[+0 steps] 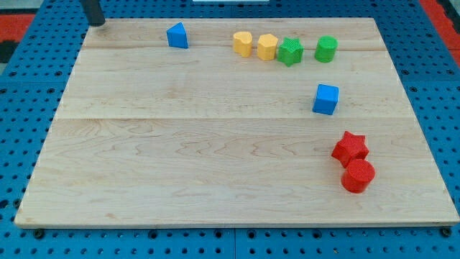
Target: Slide the blue triangle below yellow heart
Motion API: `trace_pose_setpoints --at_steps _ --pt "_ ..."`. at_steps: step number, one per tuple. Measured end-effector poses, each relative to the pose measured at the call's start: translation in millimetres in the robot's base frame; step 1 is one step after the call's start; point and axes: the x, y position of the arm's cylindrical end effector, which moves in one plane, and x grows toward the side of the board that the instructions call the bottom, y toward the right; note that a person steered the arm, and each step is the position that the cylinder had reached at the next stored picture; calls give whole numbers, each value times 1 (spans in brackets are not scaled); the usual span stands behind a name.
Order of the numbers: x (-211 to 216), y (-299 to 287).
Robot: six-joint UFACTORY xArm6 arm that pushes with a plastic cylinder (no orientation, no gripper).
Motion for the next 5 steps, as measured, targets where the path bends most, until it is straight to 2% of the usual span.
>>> trace_pose_setpoints --at_steps 1,2,3,4,5 --pt "27 88" --pt "35 184" --pt "51 195" --pt "98 219" --pt "107 257"
